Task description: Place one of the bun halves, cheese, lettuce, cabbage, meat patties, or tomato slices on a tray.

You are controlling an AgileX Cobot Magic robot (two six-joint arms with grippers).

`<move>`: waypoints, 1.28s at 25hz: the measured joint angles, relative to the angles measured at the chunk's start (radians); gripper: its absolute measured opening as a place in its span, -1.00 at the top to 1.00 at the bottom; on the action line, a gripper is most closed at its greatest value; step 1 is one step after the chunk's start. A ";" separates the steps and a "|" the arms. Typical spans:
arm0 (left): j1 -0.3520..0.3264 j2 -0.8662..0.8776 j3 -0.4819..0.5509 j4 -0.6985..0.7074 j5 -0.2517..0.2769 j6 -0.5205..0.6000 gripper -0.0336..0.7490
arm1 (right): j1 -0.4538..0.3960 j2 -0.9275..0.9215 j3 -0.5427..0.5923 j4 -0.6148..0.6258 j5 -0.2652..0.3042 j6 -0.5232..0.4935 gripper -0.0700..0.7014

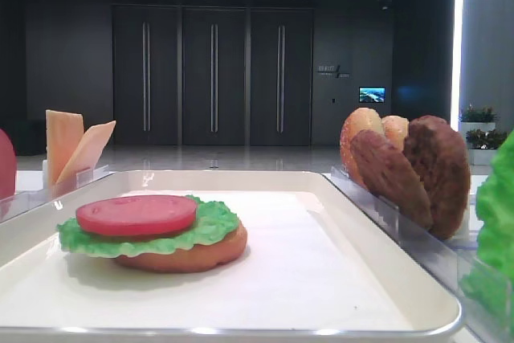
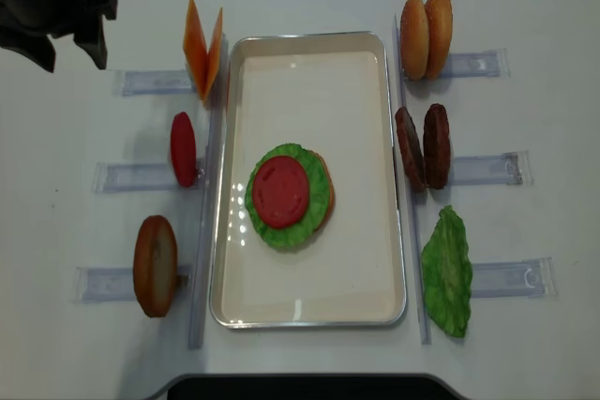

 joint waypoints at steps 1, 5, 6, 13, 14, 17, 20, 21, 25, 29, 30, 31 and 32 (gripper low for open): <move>0.007 -0.007 0.004 0.015 0.000 0.011 -0.46 | 0.000 0.000 0.000 0.000 0.000 0.000 -0.26; 0.016 -0.085 0.097 0.075 0.000 0.002 -0.45 | 0.000 0.000 0.000 0.000 0.000 0.000 -0.26; 0.016 -0.118 0.147 0.076 0.000 -0.009 -0.45 | 0.000 0.000 0.000 0.000 0.000 0.000 -0.26; 0.016 -0.425 0.585 -0.016 -0.053 -0.023 -0.31 | 0.000 0.000 0.000 0.000 0.000 0.000 -0.26; 0.016 -0.467 0.644 -0.018 -0.058 -0.023 -0.30 | 0.000 0.000 0.000 0.000 0.000 0.000 -0.26; 0.016 -0.612 0.775 -0.018 -0.062 -0.023 -0.29 | 0.000 0.000 0.000 0.000 0.000 0.000 -0.26; 0.016 -0.773 0.861 -0.023 -0.070 -0.022 -0.29 | 0.000 0.000 0.000 0.000 -0.001 0.000 -0.26; 0.016 -0.819 0.885 -0.025 -0.078 -0.022 -0.29 | 0.000 0.000 0.000 0.000 -0.001 0.000 -0.26; 0.016 -1.040 0.953 -0.059 -0.109 0.000 -0.29 | 0.000 0.000 0.000 0.000 -0.001 0.000 -0.26; 0.016 -1.235 0.961 -0.111 -0.117 0.120 -0.29 | 0.000 0.000 0.000 0.000 -0.001 0.000 -0.26; 0.016 -1.280 0.962 -0.116 -0.117 0.144 -0.29 | 0.000 0.000 0.000 0.000 -0.001 0.000 -0.26; 0.016 -1.322 0.962 -0.118 -0.117 0.157 -0.29 | 0.000 0.000 0.000 0.000 -0.001 0.000 -0.26; 0.016 -1.356 0.962 -0.119 -0.117 0.164 -0.29 | 0.000 0.000 0.000 0.000 -0.001 0.000 -0.26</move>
